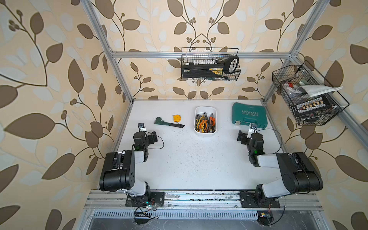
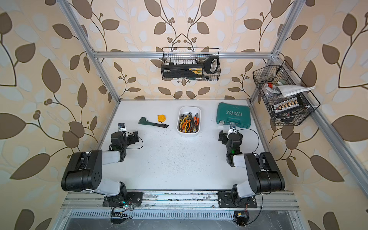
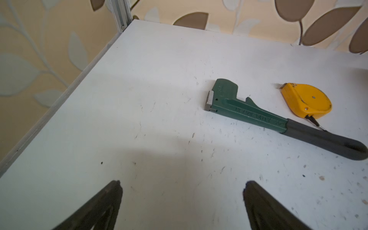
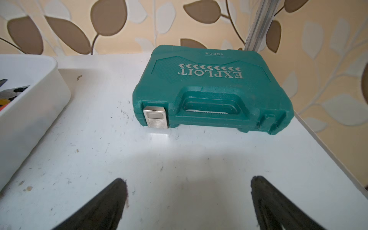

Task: Take the pliers out of the storage box
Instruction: Pick up the pliers from the storage box.

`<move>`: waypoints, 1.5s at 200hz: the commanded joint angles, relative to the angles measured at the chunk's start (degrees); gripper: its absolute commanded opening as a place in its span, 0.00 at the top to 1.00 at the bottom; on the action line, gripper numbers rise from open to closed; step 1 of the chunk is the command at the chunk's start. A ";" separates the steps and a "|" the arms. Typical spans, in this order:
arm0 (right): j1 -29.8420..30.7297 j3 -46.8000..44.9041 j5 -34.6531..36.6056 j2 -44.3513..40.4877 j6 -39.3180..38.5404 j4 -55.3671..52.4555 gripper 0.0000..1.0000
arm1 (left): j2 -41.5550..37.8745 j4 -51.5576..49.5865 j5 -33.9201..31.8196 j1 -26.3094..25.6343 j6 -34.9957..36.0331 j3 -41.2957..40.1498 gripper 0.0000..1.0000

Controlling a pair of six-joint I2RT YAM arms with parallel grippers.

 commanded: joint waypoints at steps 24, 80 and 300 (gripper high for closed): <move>0.00 1.24 -0.30 0.56 -0.48 -0.12 0.00 | 0.54 3.34 -2.10 -0.75 0.21 -0.79 0.01; -0.08 1.23 -0.31 0.58 -0.48 -0.04 0.00 | 0.54 3.34 -2.05 -0.71 0.15 -0.68 0.01; 3.56 28.41 -25.51 -25.63 8.01 -54.95 0.01 | -18.29 -25.94 25.97 -1.17 13.90 11.32 0.01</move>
